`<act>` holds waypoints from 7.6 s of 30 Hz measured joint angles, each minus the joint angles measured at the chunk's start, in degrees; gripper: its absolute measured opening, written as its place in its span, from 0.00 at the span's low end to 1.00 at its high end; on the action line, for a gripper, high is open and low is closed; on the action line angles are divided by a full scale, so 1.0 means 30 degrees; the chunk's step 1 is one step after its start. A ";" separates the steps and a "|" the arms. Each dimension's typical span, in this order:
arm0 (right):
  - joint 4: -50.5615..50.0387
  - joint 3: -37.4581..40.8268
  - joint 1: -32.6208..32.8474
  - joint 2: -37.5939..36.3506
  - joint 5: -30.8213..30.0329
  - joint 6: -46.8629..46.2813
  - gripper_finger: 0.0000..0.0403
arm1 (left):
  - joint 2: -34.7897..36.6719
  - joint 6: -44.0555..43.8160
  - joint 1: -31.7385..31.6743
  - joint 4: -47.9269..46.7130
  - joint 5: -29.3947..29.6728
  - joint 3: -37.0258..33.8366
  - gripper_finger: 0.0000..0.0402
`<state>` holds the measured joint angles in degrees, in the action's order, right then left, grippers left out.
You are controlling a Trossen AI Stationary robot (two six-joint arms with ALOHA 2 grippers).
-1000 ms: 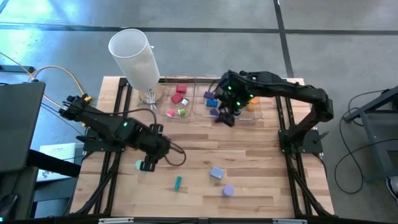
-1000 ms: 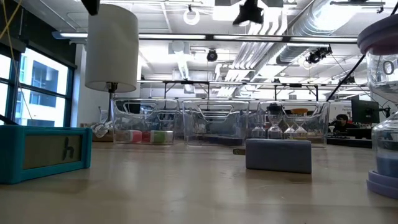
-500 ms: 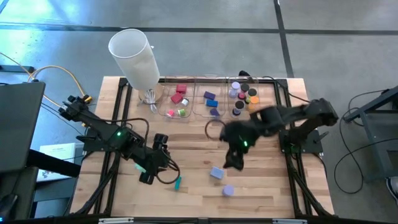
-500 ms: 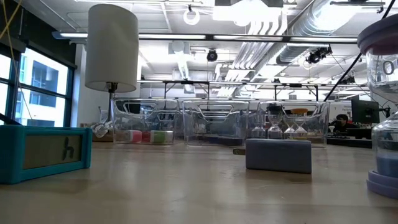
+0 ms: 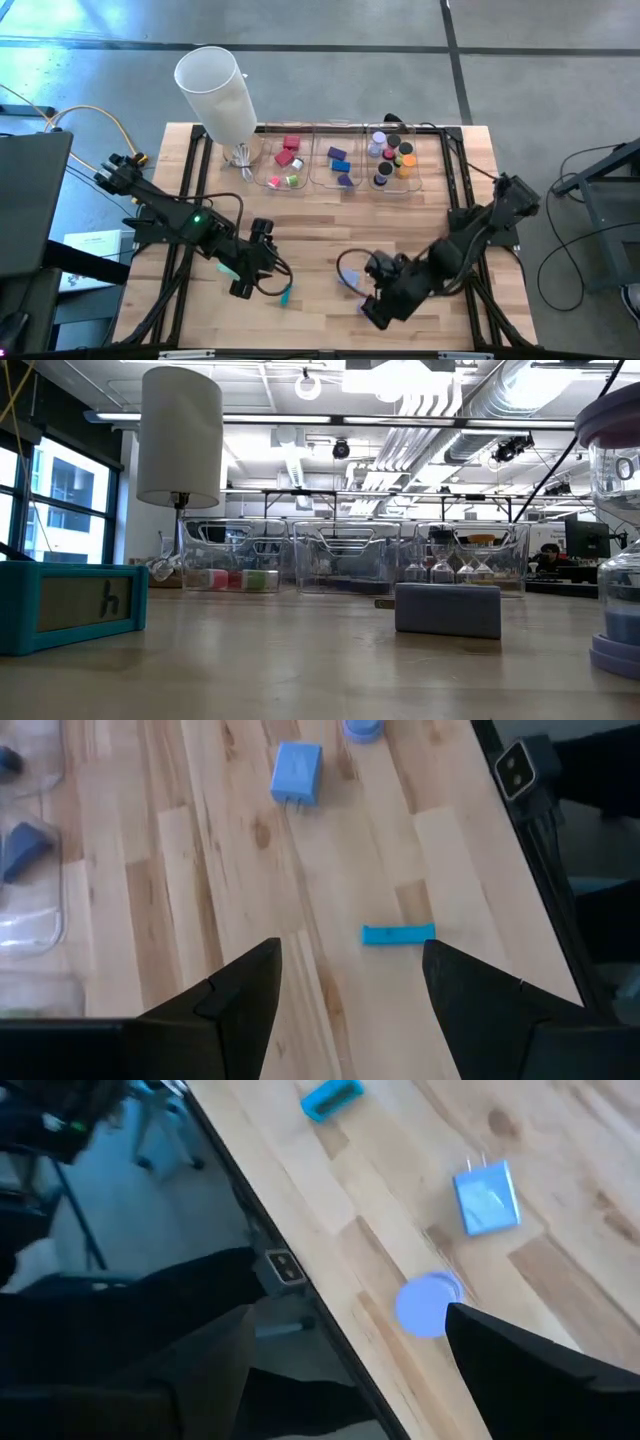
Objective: Pick & Place Office items
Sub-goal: Put the purple hourglass into the right transparent bin
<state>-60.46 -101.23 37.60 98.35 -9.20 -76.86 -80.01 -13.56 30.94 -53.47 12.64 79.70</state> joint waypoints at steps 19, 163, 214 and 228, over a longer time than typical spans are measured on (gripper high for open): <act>-0.0052 0.0000 -0.0706 0.4682 0.2406 -0.2579 0.70 | -0.0007 0.0087 0.1207 0.2413 -0.0189 -0.1892 0.58; -0.9869 0.0015 -1.5855 -0.2650 -0.2650 1.5015 0.45 | 0.0000 0.4863 -0.7413 -0.0181 -0.2237 -0.1914 0.58; -0.5999 0.8189 -2.1592 -0.3302 0.1867 1.9170 0.45 | 0.0000 0.2871 -0.6841 0.1088 -0.2194 -0.2584 0.58; -0.4127 1.0449 -2.1570 -0.3302 0.2188 1.6561 0.45 | 0.0000 0.2709 -0.6630 0.1558 -0.2730 -0.3393 0.58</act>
<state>-72.85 -69.88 -27.11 88.44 -2.63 -27.18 -80.01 -5.43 11.05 -48.79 4.45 69.51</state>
